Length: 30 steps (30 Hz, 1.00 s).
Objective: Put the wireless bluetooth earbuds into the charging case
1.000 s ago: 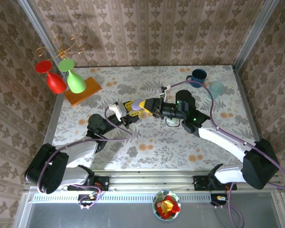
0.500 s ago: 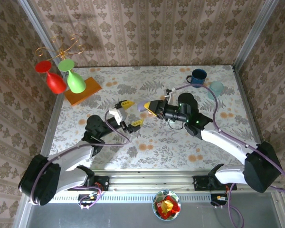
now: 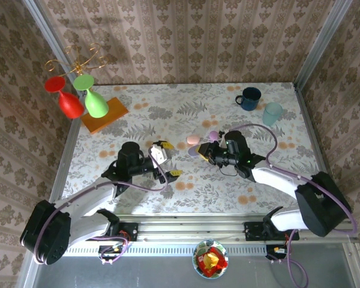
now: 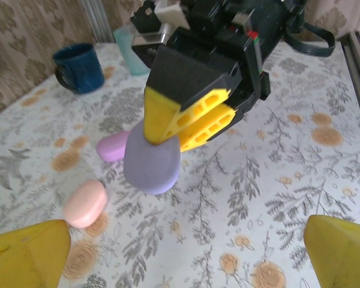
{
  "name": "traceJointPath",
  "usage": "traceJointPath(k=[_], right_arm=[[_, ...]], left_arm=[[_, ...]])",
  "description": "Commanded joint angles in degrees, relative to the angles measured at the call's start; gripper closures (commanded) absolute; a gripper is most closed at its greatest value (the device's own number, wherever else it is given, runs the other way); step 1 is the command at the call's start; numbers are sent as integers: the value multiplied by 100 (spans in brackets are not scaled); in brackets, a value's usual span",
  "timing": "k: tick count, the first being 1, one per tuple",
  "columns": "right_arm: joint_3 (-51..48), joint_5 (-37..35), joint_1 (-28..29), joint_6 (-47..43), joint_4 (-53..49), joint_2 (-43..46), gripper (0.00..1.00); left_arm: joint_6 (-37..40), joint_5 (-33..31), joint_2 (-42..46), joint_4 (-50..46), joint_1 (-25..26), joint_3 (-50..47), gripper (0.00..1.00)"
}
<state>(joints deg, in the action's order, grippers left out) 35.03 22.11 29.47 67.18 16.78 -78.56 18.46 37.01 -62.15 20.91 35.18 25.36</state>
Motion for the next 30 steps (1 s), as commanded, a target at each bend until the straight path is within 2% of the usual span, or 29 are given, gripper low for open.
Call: traceJointPath(k=[1, 12, 17, 22, 25, 30], right_arm=[[-103, -94, -27, -138, 346, -464, 79], [-54, -293, -29, -122, 101, -1281, 73], [-5, -381, -29, -166, -33, -1312, 64], [105, -589, -54, -399, -511, -930, 48], [250, -935, -101, -793, -1227, -416, 41], [526, -1847, -264, -1778, -2416, 734, 32]], left_arm=[[393, 165, -110, -578, 68, 265, 0], [456, 194, -122, -735, 81, 294, 0], [466, 168, -105, -863, 76, 336, 0], [400, 26, -13, -932, 77, 349, 0], [157, -462, 90, -820, 60, 321, 0], [-215, -1726, 442, -875, -103, 279, 0]])
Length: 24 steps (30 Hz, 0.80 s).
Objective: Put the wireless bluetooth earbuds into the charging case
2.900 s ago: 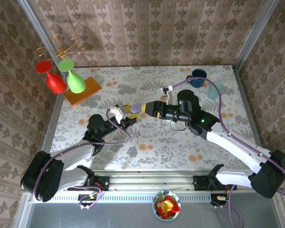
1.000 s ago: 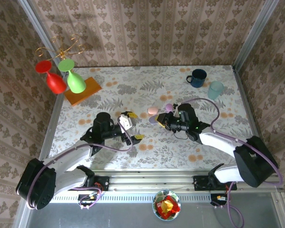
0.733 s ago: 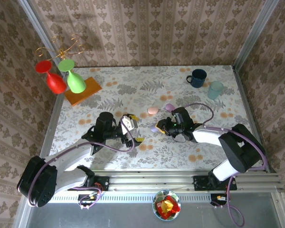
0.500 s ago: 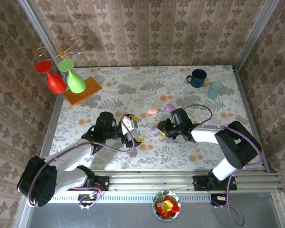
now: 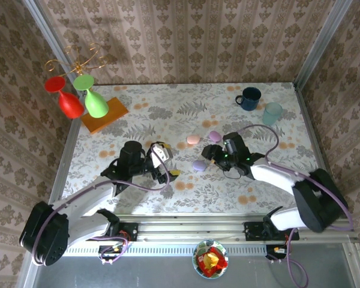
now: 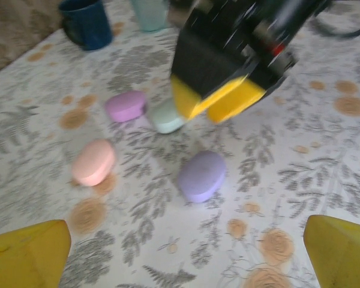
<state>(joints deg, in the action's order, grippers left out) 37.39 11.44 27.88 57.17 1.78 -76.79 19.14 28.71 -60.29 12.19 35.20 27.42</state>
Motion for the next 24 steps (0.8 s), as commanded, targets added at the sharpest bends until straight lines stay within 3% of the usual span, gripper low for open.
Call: traceJointPath(k=[1, 7, 12, 17, 24], right_arm=[[344, -927, -151, -972, -1088, 730, 29], [596, -2369, -591, -2572, -1775, 1561, 12], [235, -3429, -1272, -3872, -974, 1527, 7], [-544, -3375, -1856, -4985, 1076, 987, 3], [-1065, -2716, -2412, -5363, 3026, 68, 0]], left_arm=[[-331, -1156, 332, 0, -161, 49, 0], [-595, -2438, 785, 268, -651, -265, 0], [-631, -3667, 632, 538, -1126, -361, 0], [-675, -3867, 165, 1705, -1853, -794, 0], [-1113, -3388, -1044, 3270, -2739, -1150, 0]])
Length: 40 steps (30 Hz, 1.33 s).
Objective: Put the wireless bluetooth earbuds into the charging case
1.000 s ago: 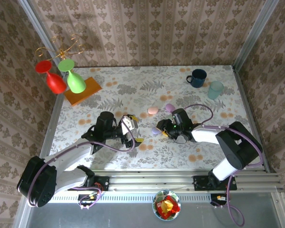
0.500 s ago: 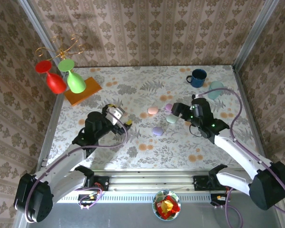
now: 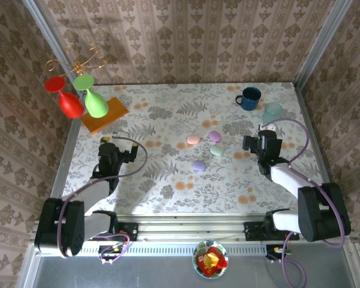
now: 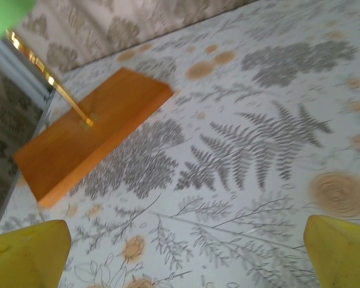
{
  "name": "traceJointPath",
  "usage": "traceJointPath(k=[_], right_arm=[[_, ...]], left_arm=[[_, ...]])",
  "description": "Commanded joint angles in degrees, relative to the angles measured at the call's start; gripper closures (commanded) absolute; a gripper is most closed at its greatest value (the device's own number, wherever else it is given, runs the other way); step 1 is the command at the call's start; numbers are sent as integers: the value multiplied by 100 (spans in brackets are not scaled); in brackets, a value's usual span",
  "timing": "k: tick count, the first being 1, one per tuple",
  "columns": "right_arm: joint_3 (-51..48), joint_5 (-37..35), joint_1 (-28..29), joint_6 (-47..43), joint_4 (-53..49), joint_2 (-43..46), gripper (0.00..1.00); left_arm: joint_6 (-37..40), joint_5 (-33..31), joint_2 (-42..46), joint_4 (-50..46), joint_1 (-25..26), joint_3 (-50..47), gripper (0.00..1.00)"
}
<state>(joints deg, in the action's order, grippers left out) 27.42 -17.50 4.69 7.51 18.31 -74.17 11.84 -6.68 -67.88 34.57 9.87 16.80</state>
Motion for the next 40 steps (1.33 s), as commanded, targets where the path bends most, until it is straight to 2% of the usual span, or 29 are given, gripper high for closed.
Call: traceJointPath(k=[1, 7, 11, 12, 15, 25, 40], right_arm=[[-102, 228, -120, -429, 1608, -350, 0], [-202, 794, -302, -412, 2546, -1162, 0], [-286, 1030, -358, -434, 2739, -1221, 0], [-318, 1072, -369, -434, 2796, -1256, 0], [-364, 1108, -367, -461, 2961, -1336, 0], [-404, 1112, -363, -485, 3047, -1339, 0], [-402, 1117, -355, -487, 3047, -1341, 0]], left_arm=[[-474, 183, -485, 1205, -295, -89, 0], [-509, 358, -1525, 1730, -551, 325, 0], [-662, 610, -2167, 2092, -802, 450, 0], [-755, 599, -2069, 1734, -820, 520, 0], [-868, 623, -2108, 1680, -914, 596, 0], [-739, 491, -2137, 1837, -815, 544, 0], [-788, 674, -2127, 1773, -900, 581, 0]])
